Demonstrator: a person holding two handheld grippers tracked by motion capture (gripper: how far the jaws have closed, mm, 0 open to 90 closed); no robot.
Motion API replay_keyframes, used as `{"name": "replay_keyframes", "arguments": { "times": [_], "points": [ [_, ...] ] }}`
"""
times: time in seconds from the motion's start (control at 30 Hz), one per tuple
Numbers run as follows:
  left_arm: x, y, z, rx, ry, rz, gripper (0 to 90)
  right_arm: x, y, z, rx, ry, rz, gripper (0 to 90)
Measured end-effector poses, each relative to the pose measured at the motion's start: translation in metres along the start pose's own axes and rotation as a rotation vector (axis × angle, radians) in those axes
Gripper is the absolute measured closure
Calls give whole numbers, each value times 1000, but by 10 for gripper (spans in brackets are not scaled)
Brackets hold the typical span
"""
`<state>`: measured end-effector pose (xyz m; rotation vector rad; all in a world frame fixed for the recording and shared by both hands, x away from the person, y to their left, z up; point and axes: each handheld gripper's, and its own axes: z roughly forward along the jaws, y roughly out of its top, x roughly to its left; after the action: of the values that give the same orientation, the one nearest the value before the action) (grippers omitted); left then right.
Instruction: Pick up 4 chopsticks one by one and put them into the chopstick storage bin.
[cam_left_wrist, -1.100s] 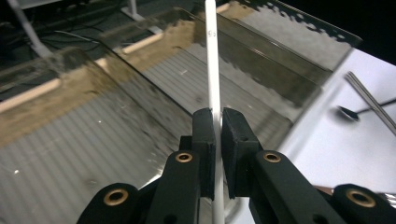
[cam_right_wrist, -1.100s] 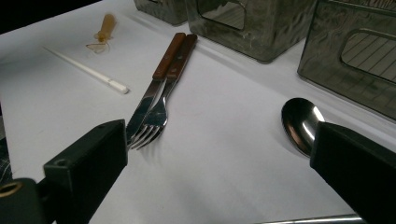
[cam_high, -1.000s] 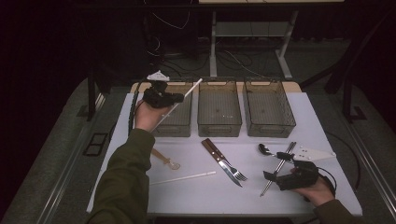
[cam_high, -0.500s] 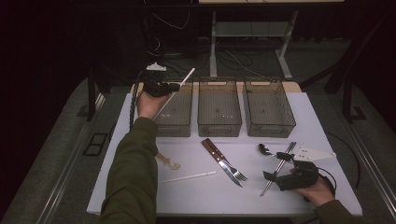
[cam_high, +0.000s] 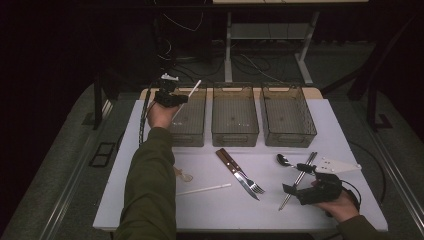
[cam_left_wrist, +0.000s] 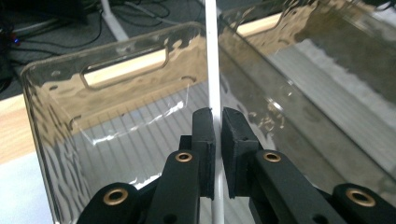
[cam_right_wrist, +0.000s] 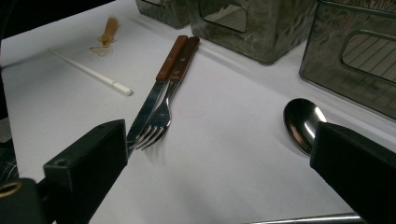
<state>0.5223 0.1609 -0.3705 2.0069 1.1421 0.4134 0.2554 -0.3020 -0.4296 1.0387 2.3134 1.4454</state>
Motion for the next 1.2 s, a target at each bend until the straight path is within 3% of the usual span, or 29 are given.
{"name": "replay_keyframes", "arguments": {
  "times": [0.1,0.23,0.3,0.47,0.6,0.97,1.13,1.2],
  "points": [
    [0,-2,3,22,26,-16,837,0,0,0,1,0,0,41],
    [-1,-4,7,70,65,10,837,0,0,0,-3,-2,2,40],
    [0,-6,8,82,77,2,836,0,0,-1,-3,-2,3,41],
    [2,-11,12,95,81,-25,835,0,0,-1,-3,-4,5,41],
    [-2,-11,17,123,99,1,825,0,0,-1,-4,-3,7,40],
    [-5,-8,11,89,76,7,682,0,0,0,-5,-2,9,41],
    [-11,-5,4,63,9,18,569,0,0,0,-5,-2,8,40],
    [-14,-3,-2,53,-7,40,533,-1,0,1,-4,-3,7,41]
  ]
}}
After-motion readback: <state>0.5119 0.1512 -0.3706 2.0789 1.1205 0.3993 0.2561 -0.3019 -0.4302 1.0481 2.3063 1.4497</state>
